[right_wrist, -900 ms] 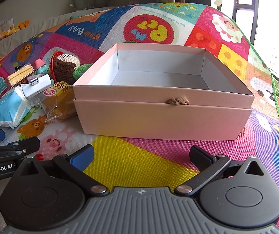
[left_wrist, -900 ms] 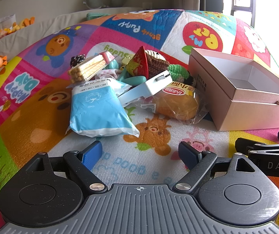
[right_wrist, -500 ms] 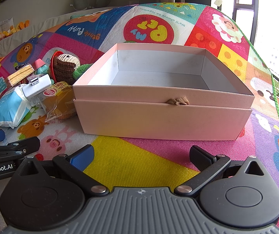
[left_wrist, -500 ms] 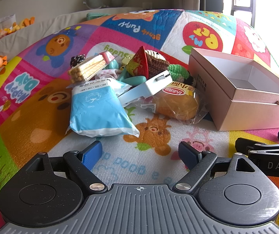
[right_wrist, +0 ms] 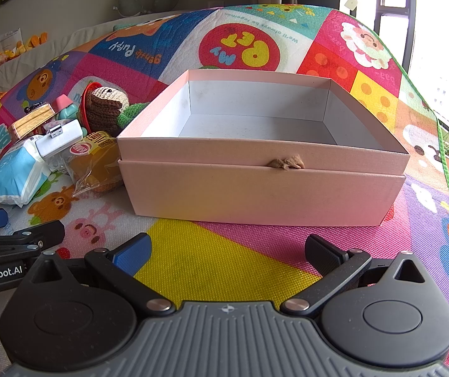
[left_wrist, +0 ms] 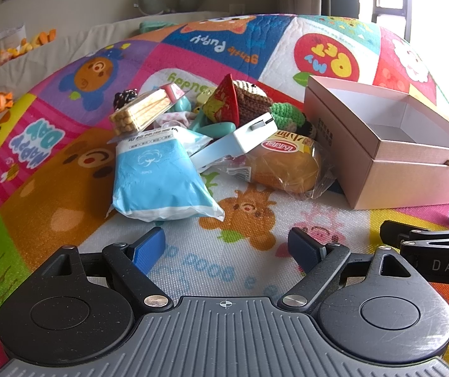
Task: Organize objects
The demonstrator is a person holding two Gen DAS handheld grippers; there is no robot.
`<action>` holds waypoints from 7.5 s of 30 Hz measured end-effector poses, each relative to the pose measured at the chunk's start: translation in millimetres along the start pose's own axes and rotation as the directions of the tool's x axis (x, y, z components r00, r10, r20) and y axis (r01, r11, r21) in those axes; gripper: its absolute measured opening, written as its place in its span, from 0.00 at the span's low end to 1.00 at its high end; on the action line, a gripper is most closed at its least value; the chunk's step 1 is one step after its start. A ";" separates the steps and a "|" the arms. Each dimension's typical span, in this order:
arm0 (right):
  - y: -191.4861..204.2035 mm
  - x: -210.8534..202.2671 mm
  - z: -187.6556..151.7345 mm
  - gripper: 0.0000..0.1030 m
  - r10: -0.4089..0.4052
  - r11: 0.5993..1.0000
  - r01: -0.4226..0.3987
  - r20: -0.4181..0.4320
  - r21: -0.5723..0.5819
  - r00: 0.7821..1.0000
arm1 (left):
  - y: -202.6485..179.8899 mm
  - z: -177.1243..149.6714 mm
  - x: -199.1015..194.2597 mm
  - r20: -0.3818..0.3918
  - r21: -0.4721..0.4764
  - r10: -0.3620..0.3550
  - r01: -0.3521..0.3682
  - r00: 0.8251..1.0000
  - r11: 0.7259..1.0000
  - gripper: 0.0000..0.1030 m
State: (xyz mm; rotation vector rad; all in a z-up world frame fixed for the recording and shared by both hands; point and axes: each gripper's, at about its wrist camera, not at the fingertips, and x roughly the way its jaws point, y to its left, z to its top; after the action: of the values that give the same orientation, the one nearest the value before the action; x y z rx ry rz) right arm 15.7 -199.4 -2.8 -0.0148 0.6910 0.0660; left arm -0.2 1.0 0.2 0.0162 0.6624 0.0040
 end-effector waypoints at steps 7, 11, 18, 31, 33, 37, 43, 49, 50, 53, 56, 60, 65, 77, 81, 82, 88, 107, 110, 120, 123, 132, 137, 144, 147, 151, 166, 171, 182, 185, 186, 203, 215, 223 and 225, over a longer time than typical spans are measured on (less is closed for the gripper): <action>1.2 0.5 -0.4 1.00 -0.001 1.000 0.001 0.000 -0.001 1.000 | -1.5 0.2 0.4 0.000 0.002 0.001 -0.001 1.000 1.000 0.88; 0.2 0.7 -0.5 1.00 0.000 1.000 0.000 0.000 -0.001 1.000 | -1.5 0.3 0.6 0.000 0.000 0.000 0.000 1.000 1.000 0.88; 0.5 0.6 -0.6 1.00 -0.001 1.000 0.001 -0.001 -0.001 1.000 | 3.4 0.0 -3.4 -0.006 -0.022 -0.031 0.031 0.999 0.999 0.84; 0.0 0.8 -0.3 1.00 -0.001 1.000 0.001 -0.002 -0.002 1.000 | 72.2 53.2 20.4 -0.004 -0.136 -0.026 0.025 1.000 0.990 0.75; 0.7 -0.4 -1.8 1.00 0.001 1.000 -0.001 -0.002 0.000 1.000 | 73.0 58.2 40.2 -0.054 -0.145 -0.040 0.032 0.998 0.989 0.72; -4.4 -0.2 0.0 1.00 0.026 0.999 -0.026 -0.023 -0.019 0.999 | 63.7 59.0 54.3 -0.071 -0.082 0.023 -0.029 0.997 0.996 0.59; -8.8 -2.4 3.7 1.00 0.075 0.994 -0.082 -0.090 -0.071 0.993 | 72.6 33.3 12.8 -0.086 -0.101 -0.131 0.122 0.988 0.987 0.56; -8.4 0.2 7.5 1.00 0.057 0.996 -0.066 -0.123 -0.063 0.991 | 88.3 -13.2 -39.2 -0.040 -0.001 -0.219 0.219 0.975 0.976 0.56; -8.1 1.0 10.4 1.00 0.054 0.996 -0.063 -0.140 -0.058 0.989 | 94.8 -15.9 -42.4 -0.026 -0.008 -0.215 0.215 0.976 0.977 0.56; 2.2 -8.0 27.4 1.00 0.146 0.988 -0.151 -0.146 -0.030 0.978 | 120.1 -16.8 -48.7 0.011 -0.075 -0.198 0.199 0.980 0.977 0.55; 44.2 -33.8 58.2 1.00 0.229 0.966 -0.228 -0.010 -0.123 0.973 | 142.7 -10.3 -52.5 0.056 -0.131 -0.202 0.208 0.978 0.969 0.55; 121.3 -23.4 100.6 1.00 0.380 0.915 -0.376 -0.005 -0.149 0.925 | 170.3 -6.8 -61.6 0.129 -0.182 -0.165 0.187 0.978 0.965 0.55; 203.0 53.4 117.0 0.88 0.342 0.936 -0.348 -0.098 -0.053 0.935 | 194.1 -14.9 -70.7 0.149 -0.224 -0.126 0.157 0.981 0.962 0.55; 199.8 57.9 92.5 0.29 0.298 0.922 -0.337 -0.207 -0.188 0.932 | 189.9 -23.2 -74.3 0.119 -0.217 -0.190 0.212 0.975 0.953 0.55; 146.6 -0.4 62.7 0.21 0.387 0.875 -0.442 -0.264 -0.198 0.884 | 161.6 -22.1 -84.3 0.095 -0.121 -0.270 0.281 0.958 0.952 0.55; 133.7 -13.8 54.3 0.21 0.394 0.868 -0.452 -0.269 -0.204 0.879 | 151.9 -22.8 -85.6 0.076 -0.095 -0.285 0.291 0.956 0.952 0.55; 52.4 -68.4 13.0 0.21 0.408 0.881 -0.451 -0.250 -0.144 0.878 | 111.1 -18.8 -84.4 0.002 -0.085 -0.327 0.326 0.945 0.942 0.55; -97.2 -116.2 -43.7 0.62 0.263 0.964 -0.262 0.023 -0.036 0.965 | -124.7 133.2 60.6 -0.173 0.168 -0.273 0.301 0.946 0.939 0.58; -93.6 -115.9 -48.7 0.67 0.303 0.948 -0.301 0.003 -0.105 0.953 | -130.5 130.1 62.2 -0.202 0.193 -0.274 0.313 0.940 0.930 0.58; -55.0 -69.0 -57.2 0.51 0.363 0.873 -0.410 -0.209 -0.263 0.908 | -86.7 139.5 5.8 0.024 0.140 -0.403 0.396 0.915 0.907 0.54; -52.5 -71.4 -47.2 0.42 0.374 0.872 -0.424 -0.225 -0.244 0.900 | -57.7 127.9 -5.9 0.034 0.066 -0.438 0.436 0.898 0.898 0.54; -81.9 -70.0 55.6 0.30 0.366 0.931 -0.366 -0.003 -0.013 0.931 | 14.5 63.6 -25.0 0.024 -0.073 -0.458 0.459 0.888 0.886 0.53; -91.3 -15.0 97.7 0.32 0.240 0.967 -0.242 0.037 0.084 0.970 | 38.7 39.7 -31.1 0.018 -0.101 -0.442 0.441 0.897 0.892 0.53; -90.4 -31.7 76.3 0.58 0.233 0.972 -0.233 -0.003 -0.037 0.973 | 68.7 22.5 -38.6 0.030 -0.129 -0.448 0.448 0.893 0.885 0.53; -85.9 -48.2 45.6 0.59 0.194 0.963 -0.201 -0.057 -0.179 0.979 | 62.9 16.4 -33.9 0.023 -0.140 -0.480 0.478 0.877 0.867 0.53; -97.4 -43.2 17.9 0.59 0.170 0.959 -0.188 -0.103 -0.210 0.980 | 49.0 9.7 -25.3 0.007 -0.142 -0.518 0.513 0.855 0.846 0.53; -61.3 -39.9 -31.2 0.67 0.433 0.880 -0.465 -0.246 -0.092 0.867 | 71.6 21.4 -32.4 0.049 -0.178 -0.455 0.456 0.889 0.872 0.53; -27.0 -35.2 -38.1 0.57 0.290 0.911 -0.339 -0.219 -0.235 0.931 | 65.3 17.4 -35.0 0.035 -0.168 -0.471 0.470 0.881 0.867 0.53; -37.6 -89.2 -16.6 0.31 0.307 0.925 -0.324 -0.111 -0.198 0.945 | 69.1 14.6 -35.3 0.031 -0.190 -0.479 0.476 0.877 0.859 0.52; -46.5 -104.5 25.2 0.31 0.310 0.935 -0.306 -0.010 -0.176 0.951 | 66.3 13.7 -34.3 0.020 -0.189 -0.488 0.483 0.873 0.855 0.52; -50.3 -105.6 41.8 0.31 0.299 0.942 -0.290 0.030 -0.172 0.954 | 65.8 13.4 -34.6 0.019 -0.188 -0.488 0.483 0.873 0.855 0.52; -68.2 73.4 101.9 0.53 0.484 0.839 -0.340 -0.298 0.425 0.823 | 92.5 8.4 -29.8 0.030 -0.243 -0.465 0.457 0.885 0.855 0.52; -33.3 83.8 95.5 0.56 0.281 0.956 -0.292 -0.307 0.012 0.909 | 95.8 8.0 -29.1 0.031 -0.231 -0.442 0.437 0.896 0.869 0.52; -45.9 30.7 85.4 0.59 0.283 0.959 -0.284 -0.106 0.007 0.953 | 78.3 19.0 -33.3 0.026 -0.072 -0.354 0.355 0.935 0.932 0.52; -39.8 5.2 73.3 0.84 0.282 0.957 -0.283 -0.027 -0.059 0.959 | 72.1 28.0 -36.7 0.048 0.008 -0.346 0.346 0.937 0.938 0.53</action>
State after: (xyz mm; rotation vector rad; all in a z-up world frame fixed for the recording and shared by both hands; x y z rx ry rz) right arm 69.0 -236.2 50.1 0.0242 0.7055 0.3633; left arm -11.8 72.3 46.0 -0.1016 0.6095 -0.3359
